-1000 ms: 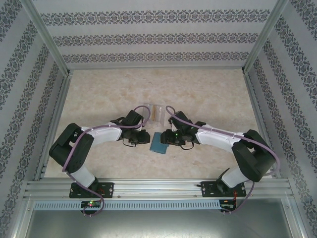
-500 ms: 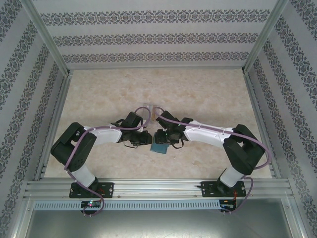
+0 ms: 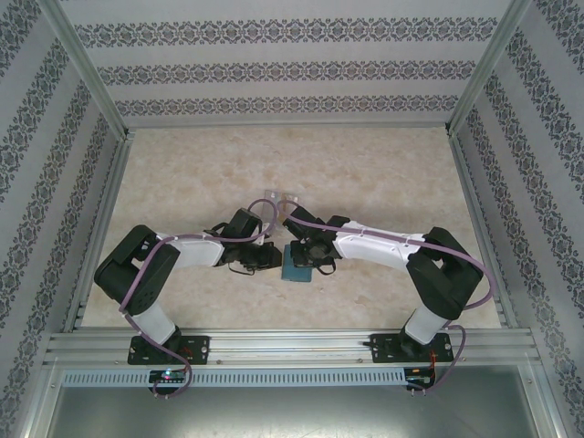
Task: Put the credit cards into the card holder
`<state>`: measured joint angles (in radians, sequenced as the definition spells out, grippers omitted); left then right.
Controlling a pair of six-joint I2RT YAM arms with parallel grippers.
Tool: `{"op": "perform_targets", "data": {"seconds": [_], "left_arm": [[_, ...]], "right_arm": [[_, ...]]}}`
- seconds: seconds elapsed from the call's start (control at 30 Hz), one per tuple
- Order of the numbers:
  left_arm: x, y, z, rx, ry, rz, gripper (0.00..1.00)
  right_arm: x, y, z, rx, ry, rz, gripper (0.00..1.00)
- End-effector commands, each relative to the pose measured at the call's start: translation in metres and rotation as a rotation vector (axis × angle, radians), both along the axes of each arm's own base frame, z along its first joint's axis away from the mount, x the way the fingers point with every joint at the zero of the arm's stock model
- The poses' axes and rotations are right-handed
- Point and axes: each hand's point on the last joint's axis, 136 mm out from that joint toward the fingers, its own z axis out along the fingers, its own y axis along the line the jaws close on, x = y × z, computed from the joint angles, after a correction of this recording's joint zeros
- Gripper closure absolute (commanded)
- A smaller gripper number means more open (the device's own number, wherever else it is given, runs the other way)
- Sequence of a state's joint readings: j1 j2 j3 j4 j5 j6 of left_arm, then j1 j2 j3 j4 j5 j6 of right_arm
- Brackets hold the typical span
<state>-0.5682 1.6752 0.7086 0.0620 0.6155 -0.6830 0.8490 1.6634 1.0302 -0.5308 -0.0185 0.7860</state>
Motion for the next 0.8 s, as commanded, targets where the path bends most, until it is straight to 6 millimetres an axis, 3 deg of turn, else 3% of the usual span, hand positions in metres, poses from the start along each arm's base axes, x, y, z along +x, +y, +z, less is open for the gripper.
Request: {"op": "perform_targets", "data": {"seconds": [0.0, 0.07, 0.13, 0.2, 0.57, 0.77], "left_arm": [[-0.001, -0.005, 0.002, -0.041, -0.002, -0.01, 0.83], [-0.002, -0.007, 0.002, -0.051, -0.001, -0.012, 0.83], [-0.001, -0.007, 0.002, -0.054, 0.0, -0.007, 0.83], [-0.001, -0.008, 0.001, -0.059, 0.004, -0.004, 0.84], [0.0, -0.011, 0.0, -0.077, 0.013, -0.002, 0.84], [0.0, -0.011, -0.002, -0.074, 0.019, -0.002, 0.86]], "right_arm": [[0.004, -0.004, 0.003, -0.051, -0.025, 0.004, 0.88], [0.005, -0.007, 0.003, -0.069, -0.032, 0.011, 0.86], [0.005, -0.01, 0.003, -0.095, -0.037, 0.018, 0.74], [0.005, -0.011, 0.005, -0.114, -0.049, 0.026, 0.71], [0.005, -0.011, -0.005, -0.186, -0.058, 0.041, 0.69], [0.008, -0.015, -0.002, -0.217, -0.085, 0.046, 0.79]]}}
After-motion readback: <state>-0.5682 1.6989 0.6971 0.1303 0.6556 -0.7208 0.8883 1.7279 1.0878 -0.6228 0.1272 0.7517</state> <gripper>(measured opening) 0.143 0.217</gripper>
